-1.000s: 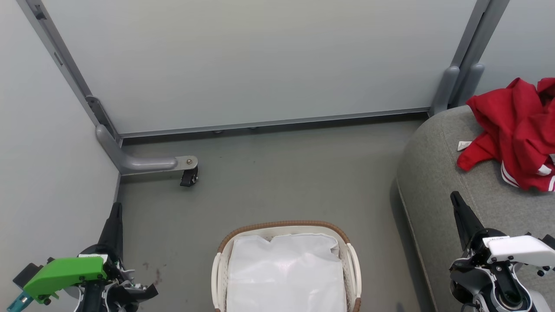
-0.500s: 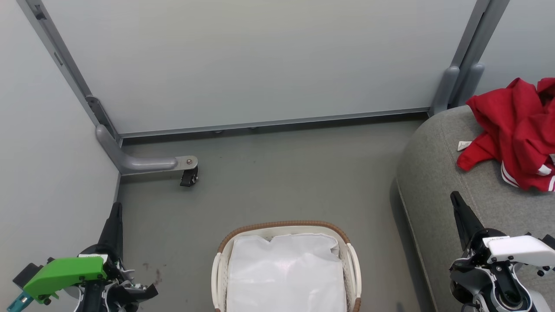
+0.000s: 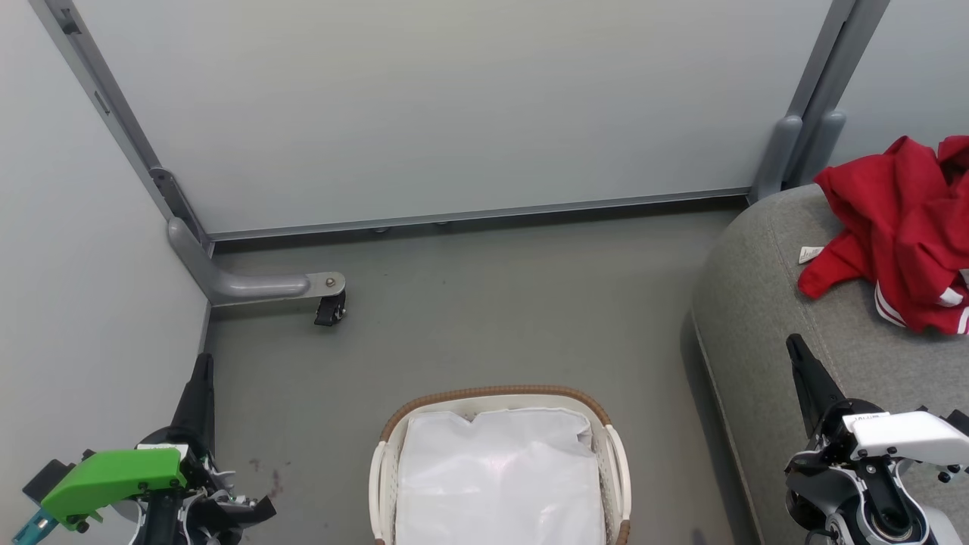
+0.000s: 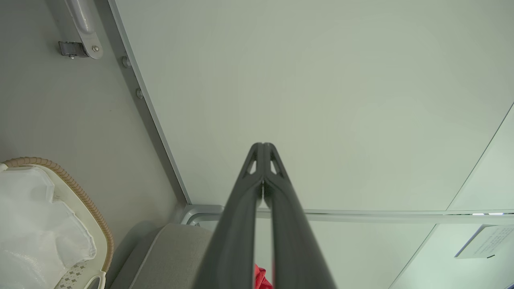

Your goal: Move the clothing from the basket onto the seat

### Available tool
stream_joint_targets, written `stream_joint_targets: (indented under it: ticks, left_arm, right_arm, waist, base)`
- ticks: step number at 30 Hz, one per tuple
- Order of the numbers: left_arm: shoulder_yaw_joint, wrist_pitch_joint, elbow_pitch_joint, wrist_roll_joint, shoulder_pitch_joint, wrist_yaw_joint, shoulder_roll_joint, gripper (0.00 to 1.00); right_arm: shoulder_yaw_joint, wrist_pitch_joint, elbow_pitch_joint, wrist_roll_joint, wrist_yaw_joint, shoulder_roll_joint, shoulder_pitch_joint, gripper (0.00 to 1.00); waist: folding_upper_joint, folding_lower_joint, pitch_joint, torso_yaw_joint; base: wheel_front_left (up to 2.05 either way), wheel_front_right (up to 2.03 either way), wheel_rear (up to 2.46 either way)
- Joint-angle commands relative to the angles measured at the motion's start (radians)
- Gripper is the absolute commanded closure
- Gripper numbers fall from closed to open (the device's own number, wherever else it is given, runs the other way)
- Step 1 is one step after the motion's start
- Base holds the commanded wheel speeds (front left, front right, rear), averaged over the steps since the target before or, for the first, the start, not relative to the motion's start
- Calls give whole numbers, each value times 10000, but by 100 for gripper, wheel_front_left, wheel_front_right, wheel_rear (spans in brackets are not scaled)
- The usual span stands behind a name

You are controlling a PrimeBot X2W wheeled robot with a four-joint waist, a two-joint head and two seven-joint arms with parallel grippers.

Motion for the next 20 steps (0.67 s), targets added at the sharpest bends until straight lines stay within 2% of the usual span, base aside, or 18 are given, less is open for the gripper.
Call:
stream_joint_targets:
  ticks: [1, 20]
  left_arm:
    - [21, 42, -17, -42, -94, -67, 37, 100]
    - [21, 41, -18, -40, -94, -67, 37, 100]
  right_arm:
    - [-20, 11, -26, 34, -3, -59, 106, 100]
    - [-19, 10, -26, 35, -3, -59, 107, 100]
  waist:
    - [0, 0, 0, 0]
    - [0, 0, 0, 0]
  base:
    - [0, 0, 0]
    - [0, 0, 0]
